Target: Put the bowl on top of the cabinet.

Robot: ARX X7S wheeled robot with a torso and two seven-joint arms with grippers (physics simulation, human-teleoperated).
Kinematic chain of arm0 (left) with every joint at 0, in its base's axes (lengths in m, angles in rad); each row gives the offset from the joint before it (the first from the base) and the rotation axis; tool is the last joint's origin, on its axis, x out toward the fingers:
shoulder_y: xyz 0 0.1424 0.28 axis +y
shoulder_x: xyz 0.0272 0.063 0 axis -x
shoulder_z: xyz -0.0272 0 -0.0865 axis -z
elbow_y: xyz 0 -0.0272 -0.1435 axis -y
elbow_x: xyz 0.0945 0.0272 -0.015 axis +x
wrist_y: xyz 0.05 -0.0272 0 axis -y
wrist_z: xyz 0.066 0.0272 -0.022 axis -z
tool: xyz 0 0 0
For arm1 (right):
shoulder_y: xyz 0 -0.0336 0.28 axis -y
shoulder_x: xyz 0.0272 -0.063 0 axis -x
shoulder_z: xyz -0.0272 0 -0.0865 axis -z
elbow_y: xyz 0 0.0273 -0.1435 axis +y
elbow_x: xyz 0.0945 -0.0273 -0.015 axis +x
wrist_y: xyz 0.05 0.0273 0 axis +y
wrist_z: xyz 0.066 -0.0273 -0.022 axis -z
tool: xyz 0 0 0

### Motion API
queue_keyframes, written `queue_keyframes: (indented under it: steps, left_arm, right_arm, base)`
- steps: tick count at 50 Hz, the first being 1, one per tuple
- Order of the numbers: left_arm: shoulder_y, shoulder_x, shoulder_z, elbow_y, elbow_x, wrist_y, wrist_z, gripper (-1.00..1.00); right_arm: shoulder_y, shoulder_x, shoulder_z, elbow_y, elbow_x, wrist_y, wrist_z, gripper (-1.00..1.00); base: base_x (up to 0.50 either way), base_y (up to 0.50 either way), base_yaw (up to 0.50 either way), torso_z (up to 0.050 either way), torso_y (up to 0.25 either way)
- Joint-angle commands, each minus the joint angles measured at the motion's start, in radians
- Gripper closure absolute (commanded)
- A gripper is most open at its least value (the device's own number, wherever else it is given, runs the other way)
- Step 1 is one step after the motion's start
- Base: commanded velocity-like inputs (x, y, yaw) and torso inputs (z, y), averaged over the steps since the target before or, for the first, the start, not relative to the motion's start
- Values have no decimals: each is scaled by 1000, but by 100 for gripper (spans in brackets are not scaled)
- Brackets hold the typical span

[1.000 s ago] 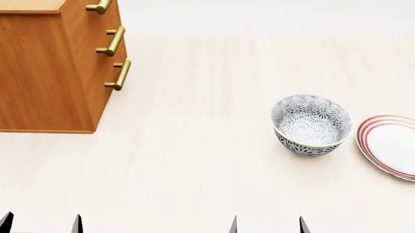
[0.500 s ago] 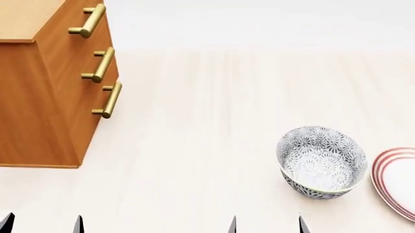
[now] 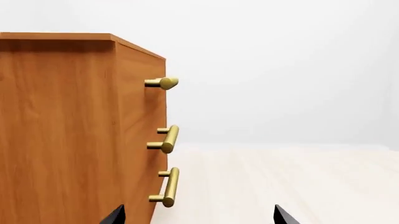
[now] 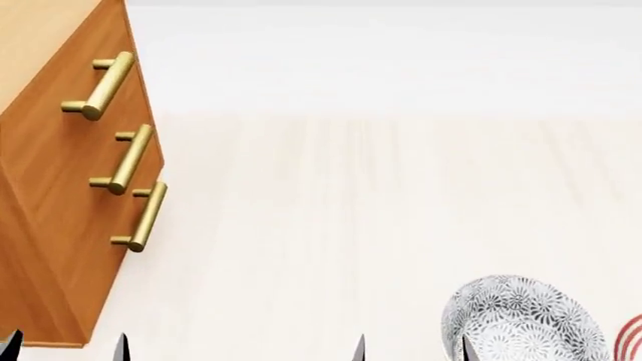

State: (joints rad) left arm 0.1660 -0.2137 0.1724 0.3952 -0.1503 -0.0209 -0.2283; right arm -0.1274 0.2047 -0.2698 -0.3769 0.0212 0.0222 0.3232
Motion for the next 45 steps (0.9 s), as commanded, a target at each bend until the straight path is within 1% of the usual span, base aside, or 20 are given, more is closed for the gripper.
queue_keyframes:
  steps: [1,6,25,30,33,35,38,39,40,41,42,43,44,45]
  left_arm:
    - [2,-6,6,1,-3,4,-7,-100]
    - [2,-10,8,2,-4,4,-12,-100]
    - [-9,-25,25,-4,-15,4,-30,-100]
    - [-11,-29,28,-4,-19,5,-35,-100]
    - [-11,-31,30,-6,-20,6,-37,-100]
    - [-10,-33,32,-5,-21,7,-39,-100]
    - [-8,-35,33,-3,-22,8,-42,-100]
    - [-8,-36,34,-2,-23,8,-43,-100]
    - [-6,-37,34,1,-21,9,-45,-100]
    - [-6,-38,34,1,-23,9,-45,-100]
    - [-5,-39,34,2,-24,9,-46,-100]
    - [-5,-39,35,2,-24,10,-47,-100]
    - [-5,-40,36,0,-25,10,-47,-100]
    - [-6,-40,36,-1,-25,11,-48,-100]
  right_arm:
    - [-4,7,-3,-1,7,-15,7,-100]
    - [2,3,-3,-3,0,11,21,-100]
    - [10,9,-13,1,2,14,35,-100]
    - [4,2,-11,-24,-45,37,78,-100]
    - [-16,-7,14,-65,-23,29,102,-100]
    - [-28,-7,19,-93,-43,32,122,-100]
    - [-49,-32,61,-150,-21,76,169,-100]
    - [-51,-23,56,-155,-10,66,154,-100]
    - [-60,-36,75,-167,14,59,170,-100]
    - [-58,-46,86,-185,17,111,189,-100]
    - [-62,-59,99,-196,17,98,210,-100]
    - [-61,-65,103,-212,2,129,230,-100]
    - [-76,-70,109,-219,-15,72,251,-100]
    - [-81,-71,108,-226,-31,76,263,-100]
  base:
    - [500,0,0,0,0]
    - [379,0,0,0,0]
    - [92,0,0,0,1]
    - [0,0,0,0,0]
    - [0,0,0,0,0]
    - [0,0,0,0,0]
    - [0,0,0,0,0]
    - [0,0,0,0,0]
    - [0,0,0,0,0]
    - [0,0,0,0,0]
    - [0,0,0,0,0]
    - [0,0,0,0,0]
    - [0,0,0,0,0]
    - [0,0,0,0,0]
